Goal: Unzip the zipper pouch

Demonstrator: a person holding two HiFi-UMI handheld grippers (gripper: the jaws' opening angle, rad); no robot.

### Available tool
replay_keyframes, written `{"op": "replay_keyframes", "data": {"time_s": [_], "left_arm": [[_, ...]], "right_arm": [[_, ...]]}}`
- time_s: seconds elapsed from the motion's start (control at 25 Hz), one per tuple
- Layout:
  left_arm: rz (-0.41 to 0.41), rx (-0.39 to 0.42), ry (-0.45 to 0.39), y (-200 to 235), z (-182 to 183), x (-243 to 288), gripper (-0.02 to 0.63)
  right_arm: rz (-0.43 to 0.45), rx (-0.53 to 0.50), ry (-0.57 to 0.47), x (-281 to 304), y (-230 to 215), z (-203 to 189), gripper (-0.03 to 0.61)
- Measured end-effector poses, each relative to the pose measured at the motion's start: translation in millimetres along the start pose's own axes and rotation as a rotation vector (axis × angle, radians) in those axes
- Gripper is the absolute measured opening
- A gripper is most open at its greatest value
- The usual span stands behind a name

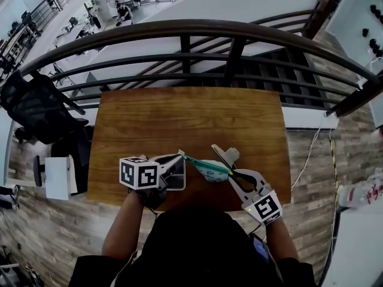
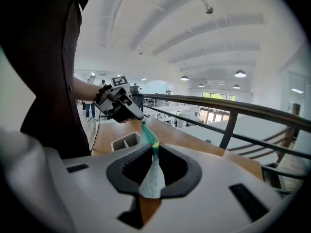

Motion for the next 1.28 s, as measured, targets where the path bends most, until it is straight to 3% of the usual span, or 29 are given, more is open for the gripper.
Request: {"op": "replay_keyframes", "data": {"time_s": [0.28, 0.36, 0.44, 0.72, 1.04, 1.28], "left_arm": [[-0.033, -0.011, -0.076, -2.5, 6.6, -8.6, 0.017], [-0.043, -0.013, -0.094, -2.8, 8.2, -10.5, 0.018], [-0.039, 0.000, -0.101, -2.9, 8.3, -12.3, 0.020], [-0.032, 0.048, -0.209, -7.6, 12.7, -24.6, 0.020], [0.005, 0.182, -0.366, -17.2, 22.9, -44.7, 0.018], [0.085, 0.321, -0.510, -30.2, 33.3, -71.5, 0.017]], "right_arm": [[-0.030, 0.019, 0.008, 4.6, -0.9, 1.1, 0.050], [-0.053, 0.031, 0.007, 4.1, -1.9, 1.5, 0.067], [-0.069, 0.038, -0.001, 2.9, -4.1, 2.9, 0.122], [-0.090, 0.016, -0.029, -2.9, -7.7, 9.8, 0.112], [-0.129, 0.078, -0.155, -9.3, -21.0, 31.3, 0.072], [-0.175, 0.121, -0.269, -21.6, -32.4, 63.0, 0.035]]}}
Point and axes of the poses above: the fingertips, and each gripper's own axes: x forward along the fingers, y to its left, z out of its top, the point moved 7 cm from there along -x, backward along the fingers, and after that the axes turned 3 degrees about -x, right-handed, at the moved point
